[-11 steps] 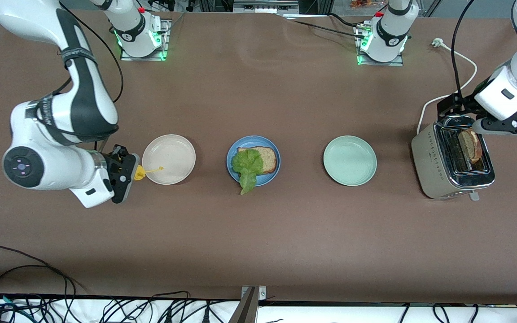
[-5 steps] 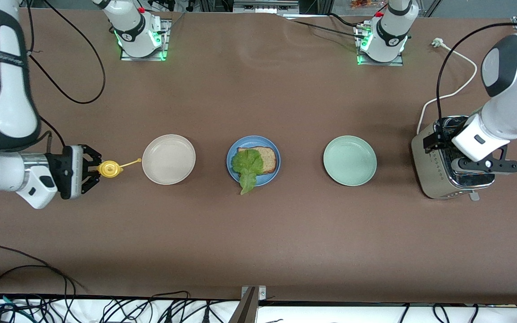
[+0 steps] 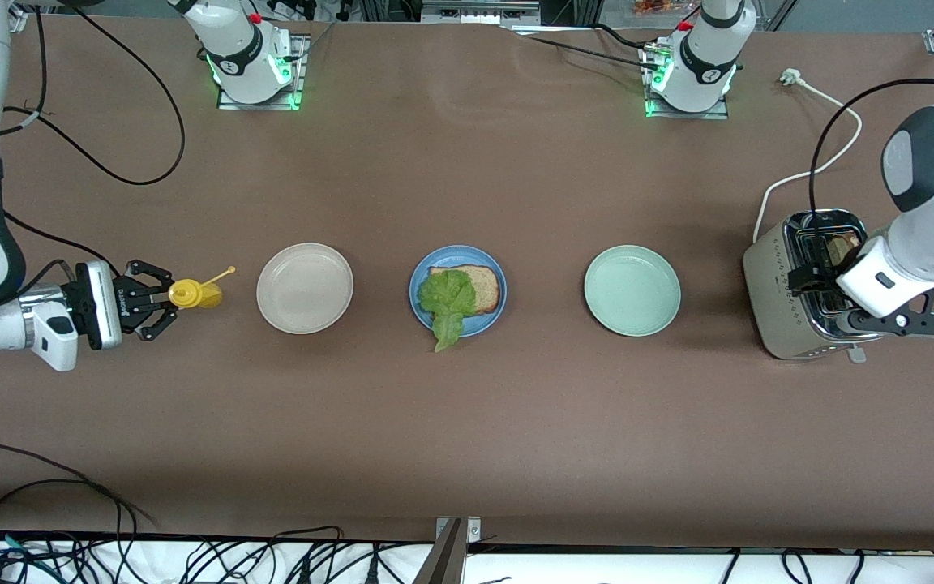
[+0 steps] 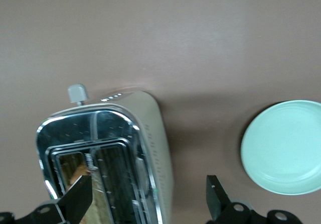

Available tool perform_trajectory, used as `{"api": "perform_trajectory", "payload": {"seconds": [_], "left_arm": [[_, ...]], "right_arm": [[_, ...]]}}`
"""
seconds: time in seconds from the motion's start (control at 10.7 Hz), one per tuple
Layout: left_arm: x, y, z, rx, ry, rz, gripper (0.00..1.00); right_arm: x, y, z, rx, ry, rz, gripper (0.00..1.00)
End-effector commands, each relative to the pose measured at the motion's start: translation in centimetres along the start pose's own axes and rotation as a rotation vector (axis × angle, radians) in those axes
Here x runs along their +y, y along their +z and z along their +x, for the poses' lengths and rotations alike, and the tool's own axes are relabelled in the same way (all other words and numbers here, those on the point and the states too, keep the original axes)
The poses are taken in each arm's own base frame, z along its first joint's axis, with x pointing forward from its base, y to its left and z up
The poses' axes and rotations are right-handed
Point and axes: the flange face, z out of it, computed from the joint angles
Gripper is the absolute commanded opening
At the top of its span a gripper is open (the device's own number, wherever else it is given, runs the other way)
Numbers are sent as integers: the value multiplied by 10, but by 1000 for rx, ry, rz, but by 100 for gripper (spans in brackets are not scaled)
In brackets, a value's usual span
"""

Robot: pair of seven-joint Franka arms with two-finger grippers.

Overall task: Make sandwich in blue plate with both arms
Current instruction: 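Set the mustard bottle down while the left gripper grasps the toaster bread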

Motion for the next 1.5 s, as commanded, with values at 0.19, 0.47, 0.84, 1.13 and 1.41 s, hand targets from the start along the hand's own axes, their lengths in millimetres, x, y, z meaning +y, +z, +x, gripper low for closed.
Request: {"api": "perform_trajectory", "payload": {"seconds": [0.19,0.47,0.84,1.13,1.41], "left_arm": [[-68,19,-7,-12,60,35,100],[-78,46,-21,-17,80,27,100],[-96,69,-45,11,71,27,100],[-100,75,-51,-21,72,8,100],[-99,73,-58,-67,63,-10,80]], "right_arm": [[-2,47,-74,132,-121,73,11],[2,58,-93,113,-147,51,11],[4,72,-102,84,-150,38,11],[1,82,-104,101,-140,55,12],[1,85,-104,105,-139,56,12]]}}
